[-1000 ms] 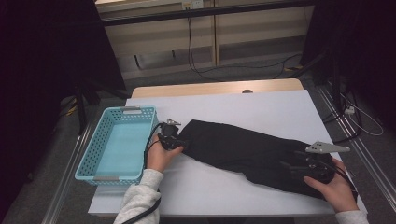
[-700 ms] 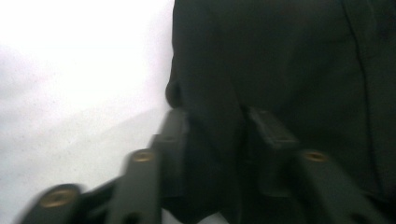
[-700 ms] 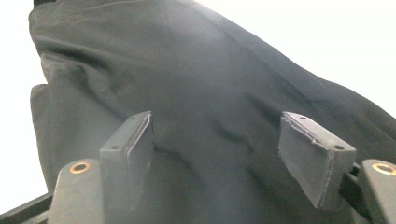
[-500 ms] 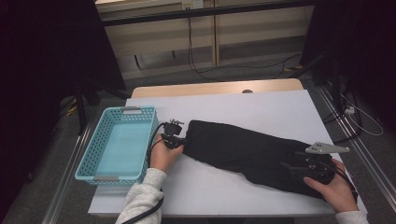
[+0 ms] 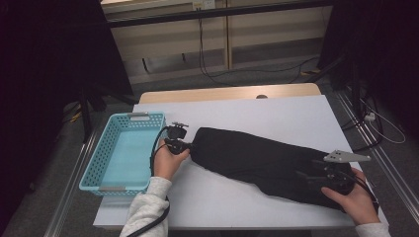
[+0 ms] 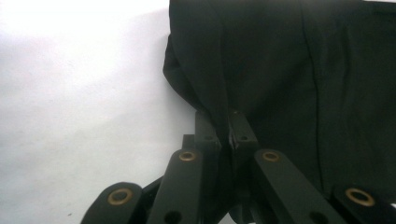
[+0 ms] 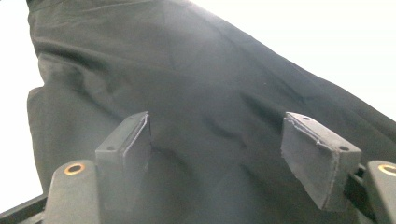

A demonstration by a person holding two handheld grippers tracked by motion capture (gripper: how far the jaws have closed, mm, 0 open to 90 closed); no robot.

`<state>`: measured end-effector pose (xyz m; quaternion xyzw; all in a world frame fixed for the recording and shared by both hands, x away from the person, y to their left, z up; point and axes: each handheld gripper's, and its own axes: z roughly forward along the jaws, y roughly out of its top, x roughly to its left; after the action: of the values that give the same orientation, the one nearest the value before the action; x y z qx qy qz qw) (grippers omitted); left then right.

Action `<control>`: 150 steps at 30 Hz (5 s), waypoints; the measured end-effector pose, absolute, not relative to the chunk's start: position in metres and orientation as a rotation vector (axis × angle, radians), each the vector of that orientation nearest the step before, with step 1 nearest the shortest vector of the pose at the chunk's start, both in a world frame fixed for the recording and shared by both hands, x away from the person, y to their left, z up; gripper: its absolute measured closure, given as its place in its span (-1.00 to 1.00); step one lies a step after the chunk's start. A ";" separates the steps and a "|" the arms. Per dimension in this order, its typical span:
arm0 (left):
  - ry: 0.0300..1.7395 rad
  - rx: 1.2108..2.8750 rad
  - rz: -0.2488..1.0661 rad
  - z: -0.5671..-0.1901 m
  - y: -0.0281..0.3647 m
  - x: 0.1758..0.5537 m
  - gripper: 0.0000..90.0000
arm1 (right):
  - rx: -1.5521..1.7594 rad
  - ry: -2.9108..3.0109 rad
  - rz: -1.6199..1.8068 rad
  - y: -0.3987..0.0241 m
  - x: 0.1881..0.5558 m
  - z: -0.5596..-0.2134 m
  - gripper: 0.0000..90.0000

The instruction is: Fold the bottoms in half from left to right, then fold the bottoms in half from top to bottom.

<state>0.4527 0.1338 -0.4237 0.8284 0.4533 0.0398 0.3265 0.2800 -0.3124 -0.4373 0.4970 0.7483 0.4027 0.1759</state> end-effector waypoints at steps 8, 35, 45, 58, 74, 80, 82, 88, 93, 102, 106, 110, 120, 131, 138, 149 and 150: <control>1.198 2.170 0.122 -0.421 0.138 0.453 0.90 | 1.405 2.128 1.144 -0.311 0.280 -0.438 -0.45; 1.239 2.227 0.230 -0.374 0.155 0.467 0.90 | 1.404 2.118 1.159 -0.312 0.280 -0.438 -0.67; 1.251 2.223 0.199 -0.370 0.162 0.469 0.90 | 1.392 2.115 1.163 -0.311 0.280 -0.437 -0.69; 1.266 2.178 0.150 -0.366 0.172 0.473 0.90 | 1.386 2.120 1.183 -0.309 0.281 -0.437 -0.71; 1.282 2.161 0.150 -0.355 0.183 0.477 0.90 | 1.370 2.130 1.192 -0.308 0.281 -0.436 -0.72; 1.288 2.136 0.161 -0.348 0.190 0.478 0.90 | 1.366 2.126 1.198 -0.308 0.281 -0.435 -0.72; 1.294 2.128 0.170 -0.344 0.195 0.478 0.90 | 1.364 2.128 1.199 -0.308 0.280 -0.435 -0.72; 1.297 2.123 0.182 -0.338 0.198 0.478 0.90 | 1.362 2.135 1.191 -0.308 0.281 -0.436 -0.72; 1.235 2.155 0.163 -0.341 0.182 0.473 0.90 | 1.359 2.136 1.193 -0.307 0.281 -0.436 -0.72; 1.120 2.176 0.116 -0.348 0.145 0.459 0.90 | 1.359 2.139 1.195 -0.307 0.281 -0.435 -0.72; 1.057 2.212 0.089 -0.358 0.124 0.449 0.90 | 1.353 2.140 1.196 -0.307 0.280 -0.435 -0.72; 1.011 2.233 0.039 -0.373 0.107 0.442 0.90 | 1.353 2.142 1.194 -0.306 0.280 -0.435 -0.72; 1.003 2.239 -0.037 -0.410 0.093 0.436 0.90 | 1.353 2.143 1.193 -0.306 0.280 -0.435 -0.72; 0.970 2.231 -0.038 -0.410 0.083 0.432 0.90 | 1.346 2.153 1.186 -0.305 0.281 -0.436 -0.72; 0.884 2.210 -0.076 -0.404 0.060 0.418 0.88 | 1.347 2.157 1.183 -0.304 0.281 -0.437 -0.72; 0.848 2.117 0.045 -0.404 0.072 0.420 -0.41 | 1.320 2.168 1.178 -0.295 0.283 -0.435 -0.72; 0.850 2.110 0.064 -0.403 0.075 0.421 -0.46 | 1.312 2.170 1.177 -0.293 0.283 -0.435 -0.72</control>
<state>0.4207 0.0754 -0.4026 0.8417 0.3391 0.0254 0.4194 0.2833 -0.2929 -0.4353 0.4623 0.7646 0.4148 0.1721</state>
